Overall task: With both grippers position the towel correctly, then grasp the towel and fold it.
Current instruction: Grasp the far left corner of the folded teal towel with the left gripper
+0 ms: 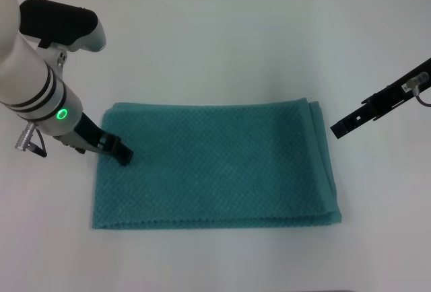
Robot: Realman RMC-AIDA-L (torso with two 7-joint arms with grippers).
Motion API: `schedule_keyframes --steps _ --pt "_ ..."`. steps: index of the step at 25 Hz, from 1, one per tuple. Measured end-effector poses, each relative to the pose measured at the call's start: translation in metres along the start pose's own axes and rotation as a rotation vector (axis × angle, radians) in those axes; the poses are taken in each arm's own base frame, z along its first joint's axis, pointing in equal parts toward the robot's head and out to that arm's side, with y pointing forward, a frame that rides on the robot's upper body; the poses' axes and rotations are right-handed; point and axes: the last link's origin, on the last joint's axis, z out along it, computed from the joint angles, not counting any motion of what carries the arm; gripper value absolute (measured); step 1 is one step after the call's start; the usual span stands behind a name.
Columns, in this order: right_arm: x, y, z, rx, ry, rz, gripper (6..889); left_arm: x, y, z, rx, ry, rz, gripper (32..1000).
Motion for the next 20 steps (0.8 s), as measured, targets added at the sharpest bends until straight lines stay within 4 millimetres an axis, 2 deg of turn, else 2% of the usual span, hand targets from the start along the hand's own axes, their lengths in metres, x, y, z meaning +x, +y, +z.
schedule_keyframes --steps 20 --pt "-0.0002 -0.0003 0.0003 0.001 -0.002 -0.006 874 -0.0014 -0.0032 0.0095 0.009 -0.002 -0.009 826"
